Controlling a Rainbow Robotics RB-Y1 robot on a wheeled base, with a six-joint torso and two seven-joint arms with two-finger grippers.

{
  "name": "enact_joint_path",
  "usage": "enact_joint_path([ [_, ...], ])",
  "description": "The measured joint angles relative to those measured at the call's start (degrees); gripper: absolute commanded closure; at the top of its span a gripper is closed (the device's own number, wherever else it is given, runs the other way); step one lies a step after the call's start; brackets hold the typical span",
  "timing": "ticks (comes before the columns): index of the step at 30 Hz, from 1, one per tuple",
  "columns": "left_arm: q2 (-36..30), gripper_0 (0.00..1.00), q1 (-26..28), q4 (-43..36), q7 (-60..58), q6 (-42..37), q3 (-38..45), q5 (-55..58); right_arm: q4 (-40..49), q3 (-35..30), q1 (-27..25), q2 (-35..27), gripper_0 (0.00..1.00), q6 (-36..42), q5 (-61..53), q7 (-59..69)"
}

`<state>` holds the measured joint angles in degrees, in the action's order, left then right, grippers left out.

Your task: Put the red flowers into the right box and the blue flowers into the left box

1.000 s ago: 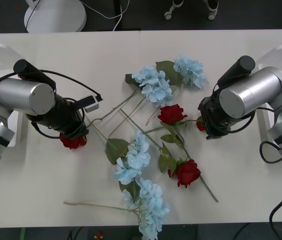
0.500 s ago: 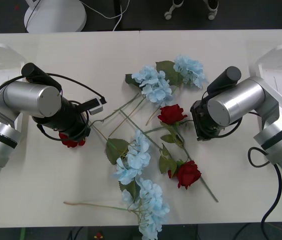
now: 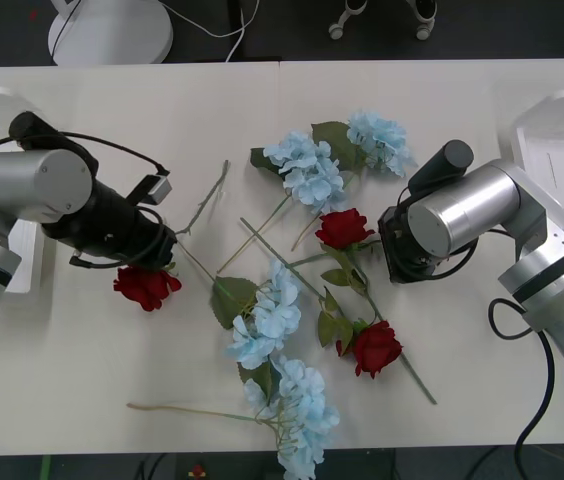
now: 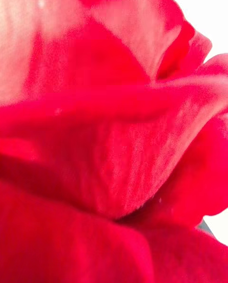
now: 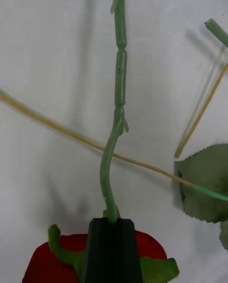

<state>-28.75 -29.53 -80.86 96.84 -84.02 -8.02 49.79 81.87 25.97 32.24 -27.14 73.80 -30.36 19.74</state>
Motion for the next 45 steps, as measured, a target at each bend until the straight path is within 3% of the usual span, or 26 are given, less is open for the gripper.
enact_joint_path([
  [2,-0.6,1.00,0.0,0.0,-0.1,-0.4,1.3,1.0,-0.4,0.0,0.0,0.0,0.20,-0.1,0.2,0.0],
  [5,-1.5,1.00,0.0,0.0,-1.2,-0.4,2.3,1.6,-1.3,0.0,0.0,0.1,0.35,-1.7,0.4,0.0],
  [6,-1.7,1.00,0.0,0.0,-2.4,-0.4,2.6,1.6,-1.6,0.0,0.0,0.1,0.45,-2.2,0.4,0.0],
  [8,-2.0,1.00,0.0,0.0,-7.1,-0.3,3.0,1.6,-1.9,0.0,0.0,0.2,0.75,-2.3,0.4,0.0],
  [9,-2.0,1.00,0.0,-0.1,-10.6,-0.2,3.1,1.6,-1.9,0.0,0.0,0.2,0.83,-2.3,0.4,0.0],
  [13,-2.0,0.99,0.0,-0.5,-27.6,0.1,3.1,1.6,-2.0,0.0,0.0,0.2,1.00,-2.5,0.5,0.0],
  [20,-2.0,0.90,0.0,-2.7,-36.4,1.0,2.9,1.9,-2.3,0.0,0.0,0.2,1.00,-2.5,0.5,0.0],
  [22,-2.0,0.70,0.0,-3.9,-39.0,1.8,2.4,1.9,-2.3,-0.2,0.0,0.2,1.00,-2.5,0.5,0.0],
  [23,-2.0,0.39,0.0,-4.5,-41.8,2.5,2.0,1.9,-2.3,-0.3,0.0,0.2,1.00,-2.5,0.5,0.0],
  [25,-2.0,0.16,0.1,-5.8,-49.5,4.1,0.8,1.8,-2.3,-1.0,0.1,0.2,1.00,-2.5,0.5,0.0],
  [27,-2.0,0.02,0.1,-6.8,-57.3,5.7,-0.4,1.6,-2.3,-1.9,0.3,0.2,1.00,-2.5,0.7,-0.1],
  [29,-2.0,0.00,0.1,-7.3,-61.6,6.8,-1.2,1.5,-2.3,-2.9,0.7,0.2,1.00,-2.5,2.0,-1.4],
  [33,-2.0,0.00,0.1,-7.8,-57.8,7.3,-1.6,1.4,-2.4,-5.0,1.5,-0.4,1.00,-3.3,5.3,-13.4],
  [41,-2.5,0.00,0.2,-9.3,-43.5,7.5,-1.4,-1.4,-2.4,-7.4,3.8,-5.2,1.00,-4.0,6.6,-38.7],
  [45,-2.8,0.00,0.2,-9.4,-27.0,7.7,0.1,-2.1,-2.4,-7.5,4.8,-8.3,1.00,-4.4,6.1,-52.5],
])
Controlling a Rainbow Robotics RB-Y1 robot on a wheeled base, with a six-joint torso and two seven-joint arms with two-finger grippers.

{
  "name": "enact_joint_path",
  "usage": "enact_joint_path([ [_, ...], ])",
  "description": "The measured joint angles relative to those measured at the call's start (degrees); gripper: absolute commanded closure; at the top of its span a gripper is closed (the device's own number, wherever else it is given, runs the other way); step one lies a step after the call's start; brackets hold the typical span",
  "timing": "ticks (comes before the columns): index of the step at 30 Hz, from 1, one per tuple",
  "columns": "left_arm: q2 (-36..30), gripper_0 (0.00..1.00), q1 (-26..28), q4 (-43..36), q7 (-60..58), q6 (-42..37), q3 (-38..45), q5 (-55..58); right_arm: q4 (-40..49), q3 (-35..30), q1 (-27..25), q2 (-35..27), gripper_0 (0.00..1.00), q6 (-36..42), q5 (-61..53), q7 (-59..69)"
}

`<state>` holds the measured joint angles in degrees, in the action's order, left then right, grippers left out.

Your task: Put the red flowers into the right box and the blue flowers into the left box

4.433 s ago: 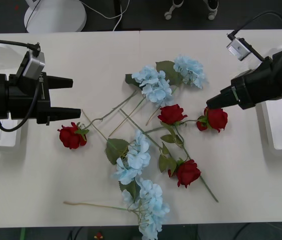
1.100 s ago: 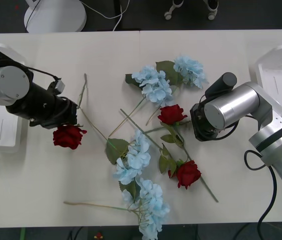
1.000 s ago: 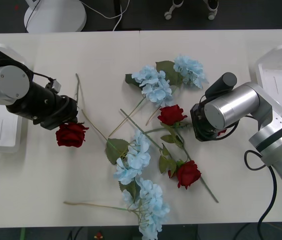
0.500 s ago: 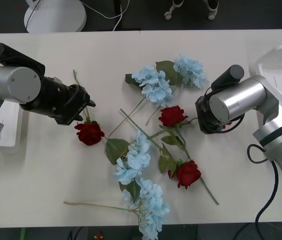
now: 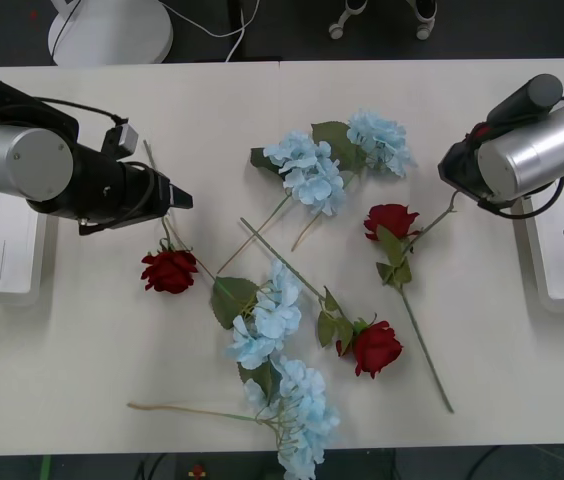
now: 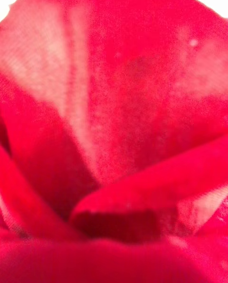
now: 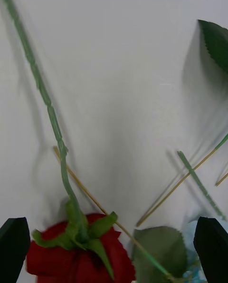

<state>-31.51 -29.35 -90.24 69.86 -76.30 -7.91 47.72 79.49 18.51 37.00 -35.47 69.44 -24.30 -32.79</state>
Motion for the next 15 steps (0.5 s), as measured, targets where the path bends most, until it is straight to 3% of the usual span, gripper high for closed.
enact_joint_path([
  [4,0.0,0.00,0.0,0.0,20.8,0.0,2.8,-1.7,0.0,0.0,0.8,-3.0,1.00,-2.1,-0.4,-10.8],
  [12,0.0,0.00,0.0,0.0,40.8,0.9,6.3,-7.7,-1.4,0.0,4.0,-9.1,1.00,-2.1,-7.6,-21.8],
  [15,0.0,0.00,0.0,0.0,56.7,1.3,6.8,-9.8,-5.0,0.0,6.4,-11.1,1.00,-2.1,-10.5,-27.2],
])
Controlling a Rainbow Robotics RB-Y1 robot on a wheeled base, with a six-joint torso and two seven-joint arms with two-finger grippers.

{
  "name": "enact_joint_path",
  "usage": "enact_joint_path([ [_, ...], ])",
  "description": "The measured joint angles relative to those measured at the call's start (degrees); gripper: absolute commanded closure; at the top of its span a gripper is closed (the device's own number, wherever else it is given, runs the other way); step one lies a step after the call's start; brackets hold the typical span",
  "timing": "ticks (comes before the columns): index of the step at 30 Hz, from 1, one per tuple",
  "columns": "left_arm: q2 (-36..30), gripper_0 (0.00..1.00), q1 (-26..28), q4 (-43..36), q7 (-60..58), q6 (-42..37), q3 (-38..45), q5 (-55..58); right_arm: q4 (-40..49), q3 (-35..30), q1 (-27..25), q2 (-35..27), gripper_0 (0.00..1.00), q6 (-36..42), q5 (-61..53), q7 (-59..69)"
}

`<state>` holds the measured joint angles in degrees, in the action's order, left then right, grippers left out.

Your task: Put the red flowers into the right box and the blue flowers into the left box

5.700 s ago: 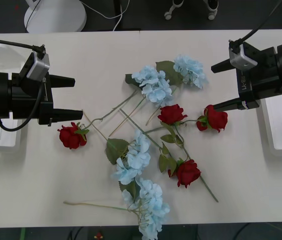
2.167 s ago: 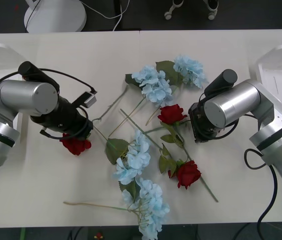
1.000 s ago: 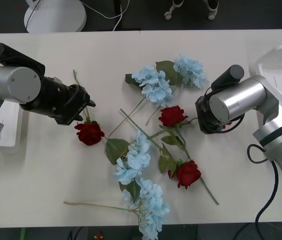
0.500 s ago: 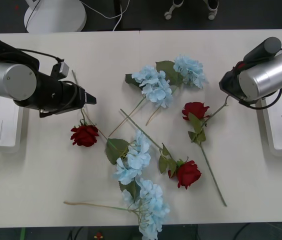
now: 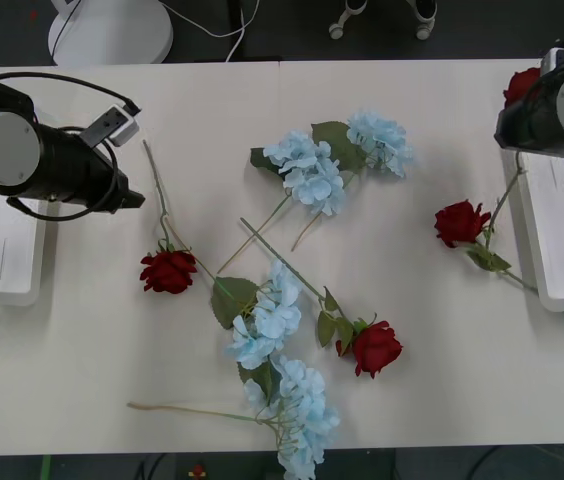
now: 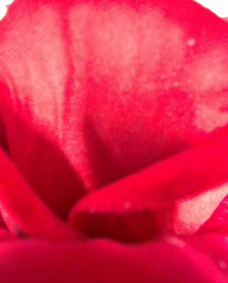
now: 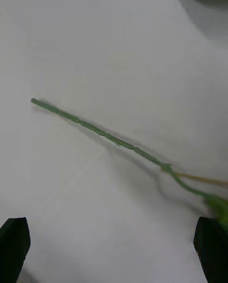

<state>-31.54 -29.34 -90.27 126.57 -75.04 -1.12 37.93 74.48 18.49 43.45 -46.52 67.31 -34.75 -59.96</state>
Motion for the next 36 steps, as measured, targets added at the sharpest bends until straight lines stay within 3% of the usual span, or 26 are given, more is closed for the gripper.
enact_joint_path([
  [4,0.0,0.00,0.0,0.0,22.7,0.2,0.0,-1.7,-6.2,0.0,3.2,-1.8,1.00,0.0,-1.8,-5.1],
  [7,0.0,0.00,0.0,-0.1,31.9,0.3,0.0,-2.0,-10.2,0.0,4.9,-3.1,1.00,0.3,-1.8,-14.0],
  [19,1.4,0.00,0.0,0.0,32.1,-1.0,0.0,-4.9,-15.4,0.5,5.6,-6.0,1.00,3.8,-3.0,-28.6],
  [26,4.5,0.00,0.0,0.2,32.1,-4.5,0.0,-6.5,-22.7,5.1,5.7,-5.5,1.00,-7.3,-3.3,-28.6],
  [33,6.2,0.00,0.0,0.2,32.1,-6.4,-1.2,-7.3,-31.9,5.3,5.7,-3.8,1.00,-18.1,-0.3,-26.4],
  [34,6.2,0.00,0.0,0.2,32.1,-6.4,-1.7,-7.7,-33.1,5.3,5.7,-3.8,0.95,-18.7,-0.3,-25.7],
  [35,6.2,0.00,0.0,0.3,32.1,-6.4,-2.2,-8.0,-34.4,5.3,5.7,-3.8,0.71,-19.3,-0.3,-25.4],
  [36,6.2,0.00,0.0,0.3,32.1,-6.4,-2.8,-8.3,-35.5,5.3,5.7,-3.8,0.63,-19.9,-0.3,-25.4],
])
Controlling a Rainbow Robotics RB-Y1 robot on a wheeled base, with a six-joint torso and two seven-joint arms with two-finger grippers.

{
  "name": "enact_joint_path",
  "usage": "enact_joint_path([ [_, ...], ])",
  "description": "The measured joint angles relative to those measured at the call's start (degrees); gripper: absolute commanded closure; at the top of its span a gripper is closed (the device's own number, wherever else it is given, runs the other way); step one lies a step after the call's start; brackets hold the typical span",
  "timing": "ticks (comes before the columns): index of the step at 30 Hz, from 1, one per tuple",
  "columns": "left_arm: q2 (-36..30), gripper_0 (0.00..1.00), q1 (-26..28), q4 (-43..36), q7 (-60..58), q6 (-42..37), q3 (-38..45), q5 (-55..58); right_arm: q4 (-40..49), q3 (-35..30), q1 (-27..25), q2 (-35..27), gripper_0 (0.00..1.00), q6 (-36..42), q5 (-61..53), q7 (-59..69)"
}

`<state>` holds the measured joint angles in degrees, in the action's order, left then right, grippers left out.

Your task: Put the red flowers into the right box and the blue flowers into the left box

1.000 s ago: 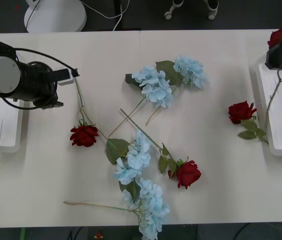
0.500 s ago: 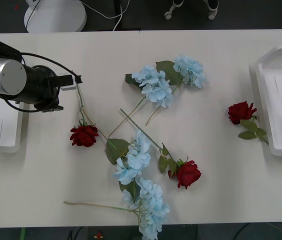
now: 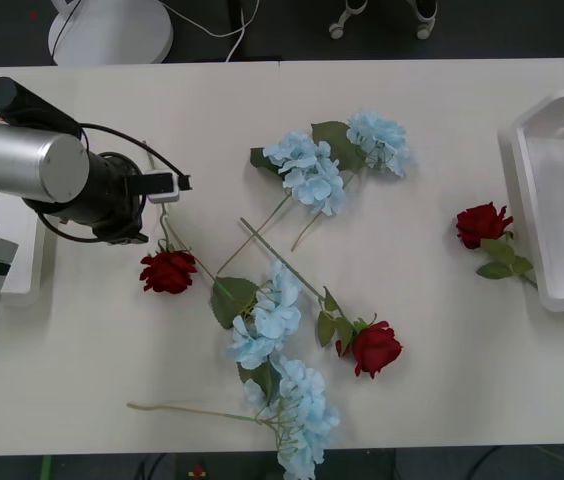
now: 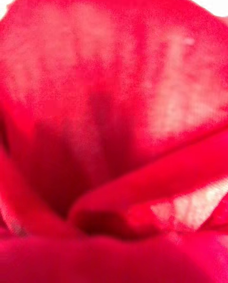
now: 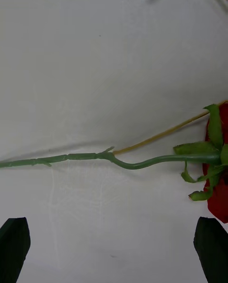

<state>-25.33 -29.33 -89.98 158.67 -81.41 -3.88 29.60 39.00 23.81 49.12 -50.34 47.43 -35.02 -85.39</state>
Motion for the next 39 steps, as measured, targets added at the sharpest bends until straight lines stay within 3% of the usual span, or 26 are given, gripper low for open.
enact_joint_path([
  [3,0.0,0.00,0.0,0.3,0.0,0.0,-1.0,-1.0,-2.6,0.0,0.0,0.0,0.36,-1.2,0.0,0.0],
  [14,0.3,0.00,0.0,5.5,0.0,0.0,-2.2,-2.2,-3.8,-0.7,0.0,0.0,0.00,-0.4,-0.1,0.0],
  [21,0.3,0.00,-0.2,5.5,0.0,-3.1,-1.0,4.1,5.9,-1.9,0.1,-0.2,0.00,11.3,-7.6,-1.1],
  [25,0.1,0.00,-0.2,5.6,-2.0,-3.9,2.4,9.0,12.3,-1.8,0.1,-0.7,0.00,17.7,-13.2,-11.2],
  [33,-1.7,0.00,-1.2,5.7,-37.4,-5.6,8.6,19.1,23.4,2.1,-0.8,-5.0,0.00,24.6,-24.8,-19.6],
  [39,-2.4,0.00,-1.3,5.7,-39.9,-5.6,8.7,21.1,34.8,2.4,-6.9,-9.8,0.00,25.2,-29.3,-26.0],
])
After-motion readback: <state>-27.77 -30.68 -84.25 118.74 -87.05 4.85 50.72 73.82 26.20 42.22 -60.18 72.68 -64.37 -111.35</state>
